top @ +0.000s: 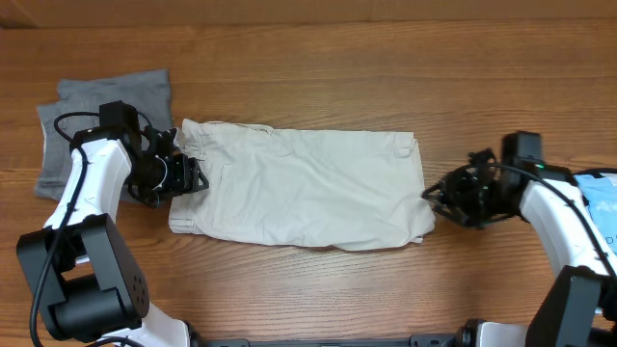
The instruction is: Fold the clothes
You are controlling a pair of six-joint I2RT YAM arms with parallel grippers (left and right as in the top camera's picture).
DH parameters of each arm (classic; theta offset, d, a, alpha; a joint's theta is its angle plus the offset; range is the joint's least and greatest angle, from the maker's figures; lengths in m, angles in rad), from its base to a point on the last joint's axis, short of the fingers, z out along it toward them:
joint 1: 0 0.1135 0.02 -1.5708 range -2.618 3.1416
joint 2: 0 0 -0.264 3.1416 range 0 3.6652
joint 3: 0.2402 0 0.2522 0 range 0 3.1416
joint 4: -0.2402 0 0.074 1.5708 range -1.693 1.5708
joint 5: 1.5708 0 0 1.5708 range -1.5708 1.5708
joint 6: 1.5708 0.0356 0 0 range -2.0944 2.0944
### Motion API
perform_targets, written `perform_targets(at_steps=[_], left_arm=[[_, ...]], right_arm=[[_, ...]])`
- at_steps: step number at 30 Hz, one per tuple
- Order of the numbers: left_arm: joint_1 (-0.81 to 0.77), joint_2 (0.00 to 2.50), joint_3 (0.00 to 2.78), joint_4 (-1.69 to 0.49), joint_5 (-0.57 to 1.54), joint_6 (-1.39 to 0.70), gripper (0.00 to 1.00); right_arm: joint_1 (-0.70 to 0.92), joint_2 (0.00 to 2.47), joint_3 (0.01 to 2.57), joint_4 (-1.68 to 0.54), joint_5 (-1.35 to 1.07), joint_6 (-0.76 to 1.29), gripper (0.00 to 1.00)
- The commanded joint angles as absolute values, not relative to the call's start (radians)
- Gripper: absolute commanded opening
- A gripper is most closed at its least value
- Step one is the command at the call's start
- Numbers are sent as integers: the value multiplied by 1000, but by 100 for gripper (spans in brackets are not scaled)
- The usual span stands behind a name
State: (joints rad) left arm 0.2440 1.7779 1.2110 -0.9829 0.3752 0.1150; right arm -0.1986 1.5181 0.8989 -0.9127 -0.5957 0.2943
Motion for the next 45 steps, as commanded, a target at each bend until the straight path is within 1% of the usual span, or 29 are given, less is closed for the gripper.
perform_targets(at_steps=[1, 6, 7, 8, 9, 10, 14, 16, 19, 21, 25, 27, 28, 31, 36, 38, 44, 45], left_arm=[[242, 1761, 1209, -978, 394, 120, 66], [242, 1761, 1209, -979, 394, 120, 66], [242, 1761, 1209, -978, 394, 120, 67], [242, 1761, 1209, -979, 394, 120, 67], [242, 1761, 1209, -979, 394, 120, 67], [242, 1761, 1209, -978, 394, 120, 67], [242, 1761, 1209, -978, 393, 120, 68], [242, 1761, 1209, -978, 394, 120, 68], [242, 1761, 1209, -973, 394, 120, 69], [242, 1761, 1209, -970, 394, 120, 69], [242, 1761, 1209, -968, 394, 120, 70], [242, 1761, 1209, -968, 394, 120, 70], [242, 1761, 1209, -968, 394, 120, 70], [242, 1761, 1209, -968, 394, 120, 70], [242, 1761, 1209, -968, 394, 119, 70], [242, 1761, 1209, -968, 394, 119, 70], [242, 1761, 1209, -972, 398, 119, 70], [242, 1761, 1209, -975, 407, 119, 71]], right_arm=[[-246, 1500, 916, -970, -514, 305, 39], [-263, 1500, 893, -1046, -387, 345, 39], [-263, 1500, 888, -1054, -375, 356, 37], [-263, 1500, 884, -1063, -366, 361, 27], [-263, 1500, 880, -1073, -366, 363, 14], [-263, 1500, 876, -1087, -367, 363, 9], [-263, 1500, 841, -1113, -367, 363, 9], [-263, 1500, 809, -1098, -368, 364, 15], [-263, 1500, 760, -1053, -405, 363, 18], [-263, 1500, 727, -997, -480, 340, 20], [-263, 1500, 658, -889, -590, 336, 31], [-258, 1500, 633, -847, -624, 337, 34], [-254, 1500, 621, -822, -640, 337, 37], [-243, 1500, 605, -770, -661, 337, 39], [-237, 1500, 605, -725, -704, 340, 40], [-237, 1500, 605, -723, -701, 340, 46], [-234, 1500, 605, -701, -721, 340, 48], [-231, 1500, 605, -701, -720, 340, 51]])
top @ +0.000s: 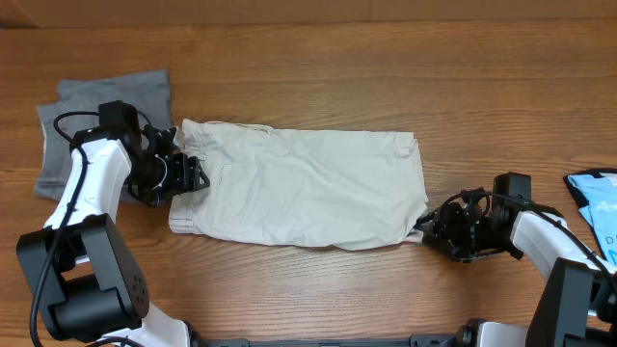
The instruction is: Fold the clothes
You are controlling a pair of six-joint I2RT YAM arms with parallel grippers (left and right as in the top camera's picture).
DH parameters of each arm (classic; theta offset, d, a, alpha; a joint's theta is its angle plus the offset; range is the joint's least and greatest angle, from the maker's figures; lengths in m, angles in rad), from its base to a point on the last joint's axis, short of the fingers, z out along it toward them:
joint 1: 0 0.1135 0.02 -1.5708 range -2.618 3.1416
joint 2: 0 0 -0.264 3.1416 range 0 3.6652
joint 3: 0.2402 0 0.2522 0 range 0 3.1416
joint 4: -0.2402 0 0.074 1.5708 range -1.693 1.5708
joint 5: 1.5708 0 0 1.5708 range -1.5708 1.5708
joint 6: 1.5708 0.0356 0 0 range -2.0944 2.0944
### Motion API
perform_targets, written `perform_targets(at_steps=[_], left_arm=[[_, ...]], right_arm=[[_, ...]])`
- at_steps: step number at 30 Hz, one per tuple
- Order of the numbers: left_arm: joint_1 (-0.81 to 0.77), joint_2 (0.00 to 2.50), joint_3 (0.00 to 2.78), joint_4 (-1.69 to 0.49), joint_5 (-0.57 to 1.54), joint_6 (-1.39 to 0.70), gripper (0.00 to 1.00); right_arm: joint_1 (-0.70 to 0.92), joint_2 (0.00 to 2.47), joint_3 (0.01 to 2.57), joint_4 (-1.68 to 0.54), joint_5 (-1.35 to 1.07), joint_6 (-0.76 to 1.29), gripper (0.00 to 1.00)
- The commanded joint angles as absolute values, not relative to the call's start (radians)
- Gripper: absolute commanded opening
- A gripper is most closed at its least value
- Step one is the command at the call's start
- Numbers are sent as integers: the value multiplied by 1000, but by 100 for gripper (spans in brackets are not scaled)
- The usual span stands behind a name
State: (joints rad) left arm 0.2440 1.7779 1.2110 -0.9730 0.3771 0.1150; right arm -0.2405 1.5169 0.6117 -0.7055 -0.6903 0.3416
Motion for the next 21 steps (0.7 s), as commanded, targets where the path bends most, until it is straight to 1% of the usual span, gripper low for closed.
perform_targets(at_steps=[1, 2, 3, 4, 6, 8, 12, 15, 18, 21], left_arm=[[242, 1761, 1209, -976, 418, 120, 71], [242, 1761, 1209, -979, 426, 120, 73], [242, 1761, 1209, -981, 430, 120, 74], [242, 1761, 1209, -983, 431, 120, 75], [242, 1761, 1209, -986, 431, 120, 75], [242, 1761, 1209, -991, 435, 120, 76], [242, 1761, 1209, -991, 446, 120, 77], [242, 1761, 1209, -990, 446, 120, 77], [242, 1761, 1209, -989, 445, 120, 78], [242, 1761, 1209, -989, 445, 120, 78]], right_arm=[[-229, 1500, 605, -701, -720, 340, 55], [-229, 1500, 605, -700, -720, 340, 61], [-229, 1500, 605, -696, -720, 340, 61], [-229, 1500, 605, -692, -720, 340, 59], [-229, 1500, 605, -700, -720, 340, 48], [-229, 1500, 605, -719, -705, 340, 41], [-223, 1500, 588, -753, -647, 340, 40], [-207, 1500, 566, -722, -643, 353, 38], [-203, 1500, 564, -713, -649, 357, 25], [-203, 1500, 564, -711, -649, 361, 22]])
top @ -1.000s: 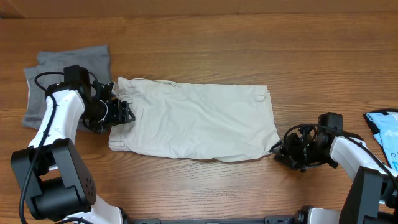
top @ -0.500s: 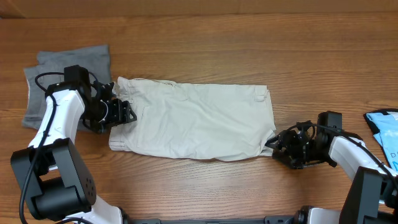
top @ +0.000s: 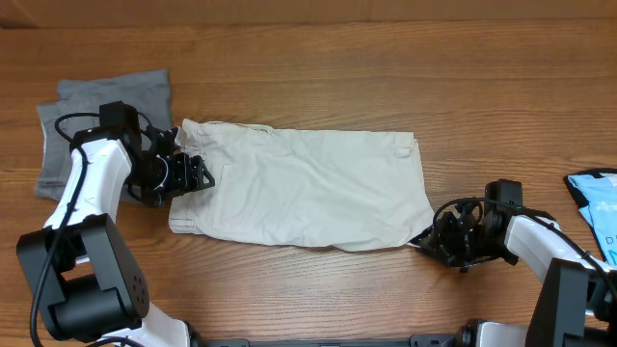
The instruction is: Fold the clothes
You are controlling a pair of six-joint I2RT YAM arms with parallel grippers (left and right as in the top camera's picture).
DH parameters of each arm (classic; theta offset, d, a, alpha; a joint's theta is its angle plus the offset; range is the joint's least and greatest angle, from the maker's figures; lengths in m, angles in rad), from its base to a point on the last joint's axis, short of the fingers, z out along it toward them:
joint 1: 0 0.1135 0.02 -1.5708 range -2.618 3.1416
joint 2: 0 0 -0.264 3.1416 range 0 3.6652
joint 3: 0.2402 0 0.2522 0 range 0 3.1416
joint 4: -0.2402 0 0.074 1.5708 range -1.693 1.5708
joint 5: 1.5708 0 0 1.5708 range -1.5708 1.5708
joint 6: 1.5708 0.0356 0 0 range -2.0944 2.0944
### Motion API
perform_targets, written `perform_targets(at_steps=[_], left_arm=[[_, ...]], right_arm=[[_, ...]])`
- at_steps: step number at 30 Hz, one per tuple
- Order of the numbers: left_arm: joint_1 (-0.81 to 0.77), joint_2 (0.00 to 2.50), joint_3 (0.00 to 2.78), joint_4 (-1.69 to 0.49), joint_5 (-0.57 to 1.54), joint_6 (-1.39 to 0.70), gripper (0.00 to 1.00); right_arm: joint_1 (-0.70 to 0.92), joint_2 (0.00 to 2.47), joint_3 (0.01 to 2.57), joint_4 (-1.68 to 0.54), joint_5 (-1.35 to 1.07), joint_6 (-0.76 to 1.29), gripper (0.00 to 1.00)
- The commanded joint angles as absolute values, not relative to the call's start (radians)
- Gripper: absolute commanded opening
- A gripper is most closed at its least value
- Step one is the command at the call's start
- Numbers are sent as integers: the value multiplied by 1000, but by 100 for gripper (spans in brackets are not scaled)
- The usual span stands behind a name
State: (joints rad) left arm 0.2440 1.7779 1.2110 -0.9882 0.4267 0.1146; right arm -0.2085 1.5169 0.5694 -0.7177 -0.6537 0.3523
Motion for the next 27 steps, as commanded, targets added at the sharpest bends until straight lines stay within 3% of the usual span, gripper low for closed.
perform_targets(at_steps=[1, 5, 9, 14, 25, 27], left_arm=[[242, 1761, 1209, -989, 445, 120, 78], [242, 1761, 1209, -991, 445, 120, 79], [242, 1761, 1209, -998, 445, 120, 88], [242, 1761, 1209, -1008, 437, 131, 90], [242, 1762, 1105, -900, 397, 179, 60], [242, 1762, 1065, -857, 418, 172, 50]], right_arm=[[-203, 1500, 565, -707, -649, 360, 18], [-216, 1500, 579, -685, -648, 360, 4], [-241, 1500, 618, -706, -617, 359, 4], [-251, 1500, 695, -789, -547, 329, 4], [-251, 1500, 738, -825, -539, 306, 4], [-251, 1500, 738, -827, -536, 306, 4]])
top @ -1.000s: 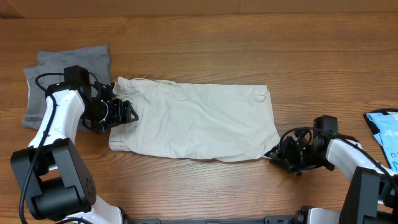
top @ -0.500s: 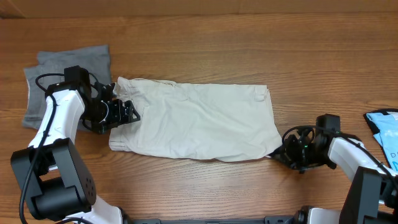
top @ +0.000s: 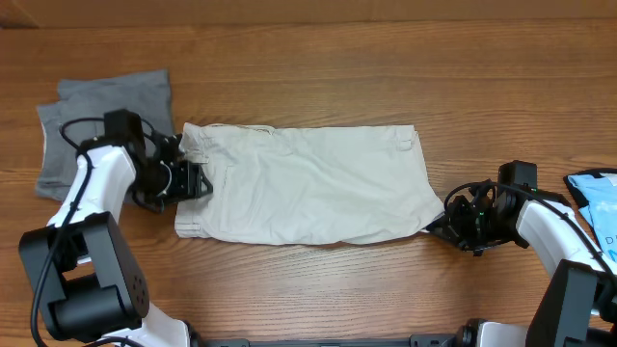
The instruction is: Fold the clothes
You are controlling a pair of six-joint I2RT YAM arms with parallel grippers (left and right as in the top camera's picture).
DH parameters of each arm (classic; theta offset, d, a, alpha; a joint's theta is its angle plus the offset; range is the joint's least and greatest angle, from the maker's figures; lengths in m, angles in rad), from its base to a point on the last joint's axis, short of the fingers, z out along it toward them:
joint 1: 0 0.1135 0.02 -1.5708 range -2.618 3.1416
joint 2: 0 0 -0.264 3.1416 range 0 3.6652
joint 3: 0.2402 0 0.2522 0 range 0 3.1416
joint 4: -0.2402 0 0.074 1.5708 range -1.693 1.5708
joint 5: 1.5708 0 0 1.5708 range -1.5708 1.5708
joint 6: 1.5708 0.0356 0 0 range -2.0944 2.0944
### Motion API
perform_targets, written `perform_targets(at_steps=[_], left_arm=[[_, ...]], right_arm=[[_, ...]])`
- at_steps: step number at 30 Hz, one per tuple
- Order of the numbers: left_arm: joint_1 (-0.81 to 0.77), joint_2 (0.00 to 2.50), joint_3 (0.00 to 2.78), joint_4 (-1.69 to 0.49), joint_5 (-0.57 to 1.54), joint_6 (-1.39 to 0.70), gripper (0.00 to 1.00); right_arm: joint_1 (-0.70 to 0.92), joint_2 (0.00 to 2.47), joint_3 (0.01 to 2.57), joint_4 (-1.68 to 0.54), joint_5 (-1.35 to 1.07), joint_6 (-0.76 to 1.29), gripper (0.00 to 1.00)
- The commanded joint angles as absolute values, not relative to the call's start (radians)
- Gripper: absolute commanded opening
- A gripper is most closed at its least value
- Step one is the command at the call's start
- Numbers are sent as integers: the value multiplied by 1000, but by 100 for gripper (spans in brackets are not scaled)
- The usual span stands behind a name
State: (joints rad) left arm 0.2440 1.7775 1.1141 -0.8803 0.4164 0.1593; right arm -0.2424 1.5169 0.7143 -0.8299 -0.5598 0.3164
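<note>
A beige garment, folded lengthwise, lies flat across the middle of the wooden table. My left gripper sits at its left edge and looks shut on the cloth there. At the lower right corner my right gripper is shut on the fabric, which is drawn out to the right into a point. The overhead view shows neither gripper's fingertips clearly.
A folded grey cloth lies at the far left, behind my left arm. A blue and white packet pokes in at the right edge, just beyond my right arm.
My right gripper has moved right and slightly up with the garment's lower right corner. The right edge now reaches further right, and the garment's left end and my left gripper have shifted slightly right.
First my right gripper was at the middle of the garment's right edge, with my left gripper at the left edge. Then the right gripper was lower, at the bottom right corner. Now that corner is pulled out to the right and the cloth lies smoother.
</note>
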Motion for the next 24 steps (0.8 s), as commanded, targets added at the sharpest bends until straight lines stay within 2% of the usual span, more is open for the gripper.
perform_targets(at_steps=[1, 3, 4, 9, 15, 24], left_arm=[[242, 1762, 1050, -840, 432, 173, 43], [242, 1762, 1034, -826, 438, 173, 9], [242, 1762, 1036, -830, 438, 177, 4], [293, 1758, 1094, -879, 435, 178, 4], [354, 1758, 1170, -931, 442, 179, 4], [353, 1758, 1173, -948, 397, 179, 4]], right_arm=[[-251, 1500, 738, -830, -525, 306, 4], [-251, 1500, 738, -841, -484, 307, 4], [-252, 1500, 738, -848, -453, 315, 4], [-268, 1500, 738, -876, -319, 367, 4], [-295, 1500, 740, -836, -306, 367, 4], [-297, 1500, 741, -785, -302, 336, 4]])
